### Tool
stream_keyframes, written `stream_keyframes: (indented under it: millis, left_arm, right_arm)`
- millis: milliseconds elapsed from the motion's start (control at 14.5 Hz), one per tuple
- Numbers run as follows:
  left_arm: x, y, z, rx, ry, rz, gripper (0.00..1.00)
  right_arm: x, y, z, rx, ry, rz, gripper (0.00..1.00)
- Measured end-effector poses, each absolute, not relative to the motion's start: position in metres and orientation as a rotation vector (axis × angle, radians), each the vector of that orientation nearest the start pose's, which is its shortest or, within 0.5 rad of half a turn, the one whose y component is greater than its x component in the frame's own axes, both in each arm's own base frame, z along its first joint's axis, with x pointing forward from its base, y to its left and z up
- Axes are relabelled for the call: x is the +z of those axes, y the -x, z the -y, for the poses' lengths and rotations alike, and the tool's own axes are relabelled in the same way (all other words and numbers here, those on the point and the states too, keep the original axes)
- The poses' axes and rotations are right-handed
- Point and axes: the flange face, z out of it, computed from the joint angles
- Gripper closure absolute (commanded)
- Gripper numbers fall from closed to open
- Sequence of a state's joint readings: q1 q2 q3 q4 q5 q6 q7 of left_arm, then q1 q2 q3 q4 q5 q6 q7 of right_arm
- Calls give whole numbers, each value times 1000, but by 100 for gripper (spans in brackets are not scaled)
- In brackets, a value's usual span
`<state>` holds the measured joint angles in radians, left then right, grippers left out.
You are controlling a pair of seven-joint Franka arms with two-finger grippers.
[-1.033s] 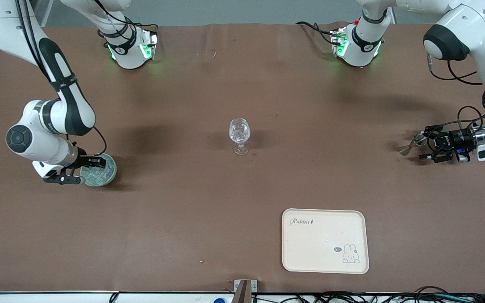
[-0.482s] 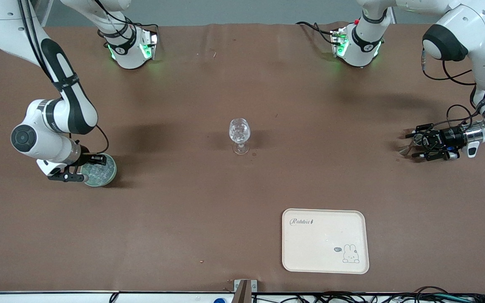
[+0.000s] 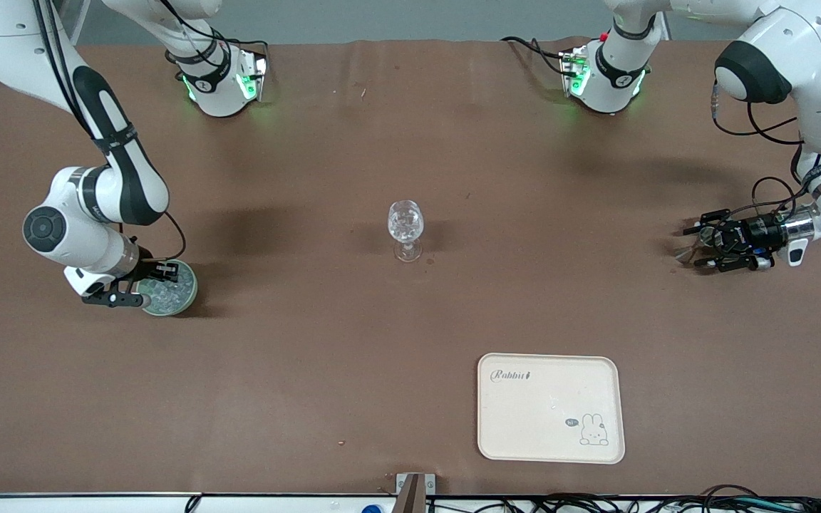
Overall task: Pour wine and add ice with both arms
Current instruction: 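Grasp an ice cube with the right gripper while the left gripper grasps the jigger, then lift the ice cube with the right gripper while the left gripper lifts the jigger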
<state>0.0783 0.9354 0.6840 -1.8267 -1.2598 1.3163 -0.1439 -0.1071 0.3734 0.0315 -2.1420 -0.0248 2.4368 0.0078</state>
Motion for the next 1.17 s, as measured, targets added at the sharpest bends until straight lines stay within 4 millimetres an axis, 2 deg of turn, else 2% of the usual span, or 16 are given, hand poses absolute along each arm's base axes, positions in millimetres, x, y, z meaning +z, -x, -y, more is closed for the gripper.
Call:
stream_keyframes:
  millis: [69,344,482,620,688,826,964,1170]
  left_arm:
    - [93,-464,-274,-855,-1491,-1466,13]
    - [93,-466,-271,-867,-1462,-1486,15]
    - [93,-469,-268,-871,-1446,-1492,16]
    - [94,-470,-267,-874,-1438,-1490,22]
    - [95,-470,-267,-878,-1433,-1490,35]
    - [98,-470,-267,-890,-1418,-1483,36]
    - [102,-471,-268,-891,-1413,-1473,40]
    - [106,-473,-269,-886,-1414,-1468,43]
  right_arm:
    - [221,-562,43,123,3139,-103,92]
    - [224,-563,43,154,3137,-105,93]
    - [241,-574,45,217,3133,-109,95]
    - [273,-591,47,277,3128,-114,97]
    - [291,-599,49,297,3127,-117,98]
    - [325,-610,51,302,3111,-152,99]
    - [366,-616,58,226,3093,-199,99]
    - [447,-609,73,28,3102,-248,99]
